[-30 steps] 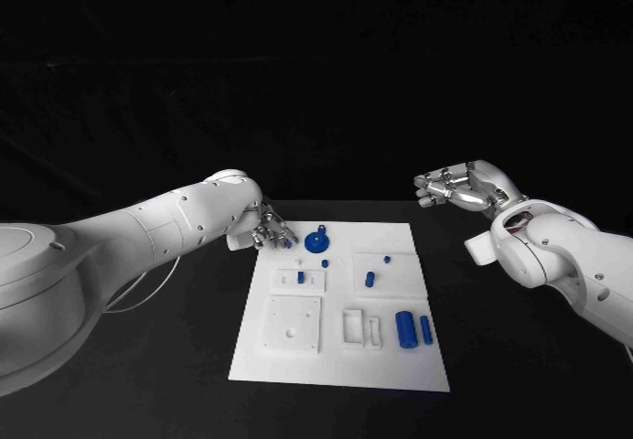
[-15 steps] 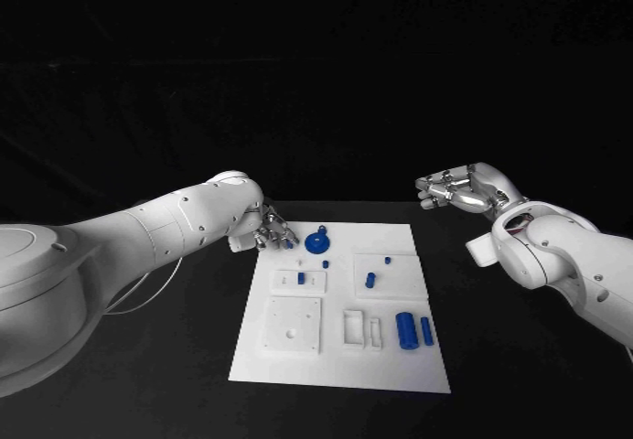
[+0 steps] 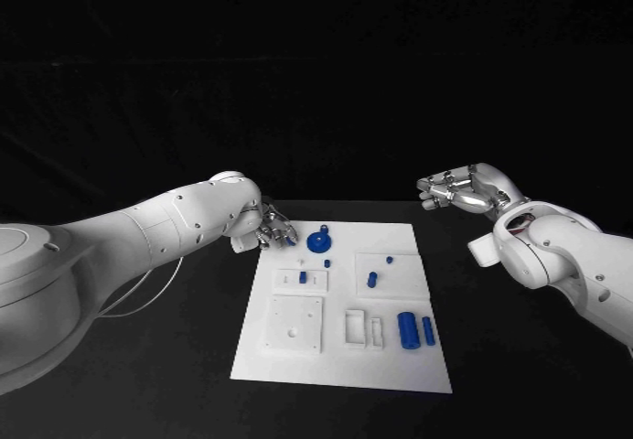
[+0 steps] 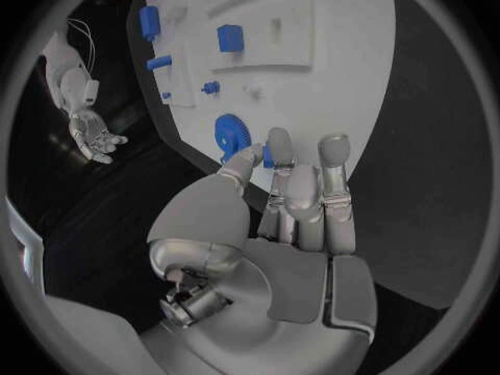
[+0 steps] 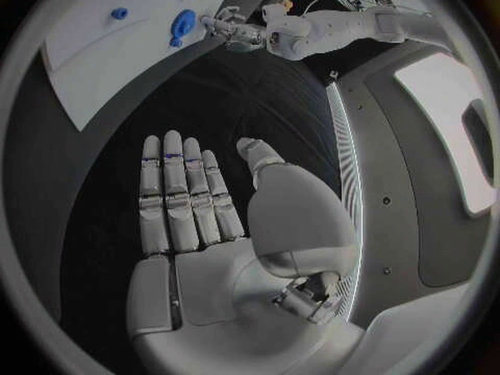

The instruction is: Assemble the parts on the task board

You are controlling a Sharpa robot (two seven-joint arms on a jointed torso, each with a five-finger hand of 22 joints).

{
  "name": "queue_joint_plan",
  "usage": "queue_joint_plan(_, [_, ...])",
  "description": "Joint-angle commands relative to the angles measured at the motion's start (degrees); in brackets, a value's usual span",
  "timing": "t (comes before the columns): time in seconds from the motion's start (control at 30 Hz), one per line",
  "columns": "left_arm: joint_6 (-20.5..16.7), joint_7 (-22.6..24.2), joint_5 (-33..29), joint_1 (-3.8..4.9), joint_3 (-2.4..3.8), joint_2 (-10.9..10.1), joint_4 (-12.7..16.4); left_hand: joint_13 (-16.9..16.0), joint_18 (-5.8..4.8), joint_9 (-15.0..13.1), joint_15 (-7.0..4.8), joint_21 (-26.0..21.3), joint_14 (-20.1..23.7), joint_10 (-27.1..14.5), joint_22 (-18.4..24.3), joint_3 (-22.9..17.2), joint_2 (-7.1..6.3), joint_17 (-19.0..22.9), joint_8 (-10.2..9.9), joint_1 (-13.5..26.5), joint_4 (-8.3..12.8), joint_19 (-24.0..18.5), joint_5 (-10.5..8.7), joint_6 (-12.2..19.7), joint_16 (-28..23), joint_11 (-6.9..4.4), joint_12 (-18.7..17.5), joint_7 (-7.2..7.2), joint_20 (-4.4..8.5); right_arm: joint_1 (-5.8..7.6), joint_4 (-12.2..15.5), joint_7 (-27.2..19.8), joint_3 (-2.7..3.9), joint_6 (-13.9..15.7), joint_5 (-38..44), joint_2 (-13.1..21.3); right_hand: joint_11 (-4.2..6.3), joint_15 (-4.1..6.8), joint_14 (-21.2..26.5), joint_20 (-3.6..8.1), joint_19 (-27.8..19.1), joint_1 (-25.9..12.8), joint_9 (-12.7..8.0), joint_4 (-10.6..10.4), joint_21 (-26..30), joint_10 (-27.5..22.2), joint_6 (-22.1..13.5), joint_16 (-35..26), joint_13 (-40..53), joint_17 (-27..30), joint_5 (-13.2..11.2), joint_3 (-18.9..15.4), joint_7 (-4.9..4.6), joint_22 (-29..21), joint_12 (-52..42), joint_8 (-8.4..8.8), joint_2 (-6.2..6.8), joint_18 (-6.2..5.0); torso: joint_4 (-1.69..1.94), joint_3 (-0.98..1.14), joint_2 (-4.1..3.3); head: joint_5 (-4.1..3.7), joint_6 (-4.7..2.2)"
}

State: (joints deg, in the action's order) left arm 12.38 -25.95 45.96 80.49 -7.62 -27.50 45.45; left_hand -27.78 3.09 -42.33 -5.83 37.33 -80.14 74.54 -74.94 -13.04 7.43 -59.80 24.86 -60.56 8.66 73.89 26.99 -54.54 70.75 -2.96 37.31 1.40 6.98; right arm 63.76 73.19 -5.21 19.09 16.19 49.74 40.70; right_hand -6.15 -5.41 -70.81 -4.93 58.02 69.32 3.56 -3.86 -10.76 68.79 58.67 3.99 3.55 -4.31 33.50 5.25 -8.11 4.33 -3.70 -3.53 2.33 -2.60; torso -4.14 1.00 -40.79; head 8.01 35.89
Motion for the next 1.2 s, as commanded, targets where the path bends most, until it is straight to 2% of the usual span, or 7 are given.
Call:
queue_joint_plan(0.03, [-2.66, 0.75, -3.37, 0.01, 0.05, -0.70, 1.51, 0.13, 0.09, -3.27, -0.25, 0.35, -0.15, 0.66, -1.66, -3.26, 0.66, -0.19, 1.07, 1.06, 2.59, 0.11, 1.61, 0.25, 0.17, -0.27, -0.33, -0.48, 0.26, 0.00, -0.04, -0.01, 0.07, -1.14, 0.58, -0.01, 0.13, -0.09, 0.49, 0.10, -0.32, 0.28, 0.08, 0.05, 0.20, -0.35, -0.35, -0.28, -0.04, 0.05, -0.05, 0.05, -0.10, -0.09, 0.26, -0.03, 0.22, 0.19, 0.00, 0.09, 0.02, 0.15, -0.08])
queue_joint_plan(0.4, [-6.28, -0.43, -3.88, 0.21, 0.09, -4.77, 8.72, 0.21, -0.12, -6.85, -0.45, 1.07, -0.85, 1.59, -1.80, -3.92, 0.37, -1.26, 0.07, 2.17, 3.38, 0.71, 2.64, -1.16, 0.53, -0.51, -0.72, -0.98, 0.47, -0.01, -0.12, 0.12, 0.07, -1.34, 0.60, 0.33, 0.11, -0.10, 0.52, 0.08, -0.35, 0.27, 0.08, 0.07, 0.22, -0.38, -0.39, -0.28, -0.04, 0.05, -0.06, 0.02, -0.11, -0.09, 0.27, -0.04, 0.19, 0.17, 0.45, 0.11, 0.20, 0.28, -0.02])
queue_joint_plan(0.53, [-8.57, -0.42, -2.42, 0.38, 0.06, -7.51, 13.71, 0.22, -0.15, -7.09, -0.48, 1.22, -0.96, 1.76, -1.85, -4.01, 0.30, -1.44, -0.03, 2.08, 3.52, 0.82, 2.76, -1.40, 0.64, -0.56, -0.79, -1.04, 0.49, -0.01, -0.10, 0.14, 0.07, -1.39, 0.60, 0.39, 0.11, -0.10, 0.52, 0.08, -0.35, 0.27, 0.08, 0.07, 0.22, -0.38, -0.39, -0.28, -0.04, 0.05, -0.06, 0.02, -0.11, -0.09, 0.27, -0.04, 0.19, 0.17, 0.64, 0.08, 0.34, 0.24, 0.12])
queue_joint_plan(0.6, [-9.90, -0.35, -0.95, 0.43, 0.03, -9.20, 16.87, 0.28, -0.20, -7.29, -0.51, 1.82, -1.32, 2.30, -1.98, -4.18, -0.02, -1.91, 0.06, 2.08, 3.89, 1.17, 4.45, -2.02, 0.98, -0.65, -0.82, -1.18, 0.52, -0.02, -0.08, 0.13, 0.07, -1.38, 0.59, 0.43, 0.11, -0.10, 0.52, 0.08, -0.35, 0.27, 0.08, 0.07, 0.22, -0.38, -0.39, -0.28, -0.04, 0.05, -0.06, 0.02, -0.11, -0.09, 0.27, -0.04, 0.19, 0.17, 0.77, 0.07, 0.40, 0.07, 0.20])
queue_joint_plan(0.73, [-11.44, -0.81, 0.74, 0.48, -0.04, -12.02, 22.10, 0.68, -0.28, -7.63, -0.64, 2.33, -1.89, 3.38, -2.07, -4.41, -0.48, -2.40, -0.69, 2.34, 4.07, 1.67, 5.20, -3.08, 0.84, -0.80, -1.75, -1.39, 0.64, -0.04, -0.18, 0.13, 0.07, -1.36, 0.59, 0.57, 0.11, -0.10, 0.52, 0.08, -0.35, 0.27, 0.08, 0.07, 0.22, -0.38, -0.39, -0.28, -0.04, 0.05, -0.06, 0.02, -0.11, -0.09, 0.27, -0.04, 0.19, 0.17, 1.00, -0.03, 0.46, 0.15, 0.58])
queue_joint_plan(0.87, [-11.78, -2.13, 2.09, 0.54, -0.17, -14.81, 27.03, 0.55, -0.46, -10.30, -0.93, 2.94, -2.28, 3.84, -2.27, -4.81, -1.11, -2.88, -0.22, 2.61, 3.52, 2.18, 6.49, -3.13, 0.59, -0.99, -2.21, -1.67, 0.97, -0.08, -0.36, 0.13, 0.07, -1.34, 0.58, 0.64, 0.09, -0.12, 0.56, 0.04, -0.37, 0.19, 0.08, 0.16, 0.27, -0.43, -0.43, -0.28, -0.04, 0.05, -0.02, -0.26, -0.13, -0.08, 0.26, -0.03, 0.19, 0.16, 1.20, -0.03, 0.60, 0.09, 0.90])
queue_joint_plan(1.2, [-12.56, -4.54, 6.55, 0.63, -0.96, -17.54, 32.09, 0.15, -0.59, -11.19, -1.07, 4.87, -2.86, 4.36, -2.69, -5.23, -1.47, -3.85, -1.09, 2.40, 3.37, 2.85, 7.07, -3.78, 0.95, -1.18, -2.22, -1.77, 1.13, -0.24, -0.66, 0.02, 0.07, -1.63, 0.58, 0.50, 0.05, -0.16, 0.67, 0.01, -0.43, 0.20, 0.08, 0.24, 0.31, -0.53, -0.52, -0.29, -0.04, 0.07, 0.00, -0.43, -0.16, -0.08, 0.27, -0.03, 0.17, 0.16, 1.10, -0.04, 0.52, 0.38, 1.14])
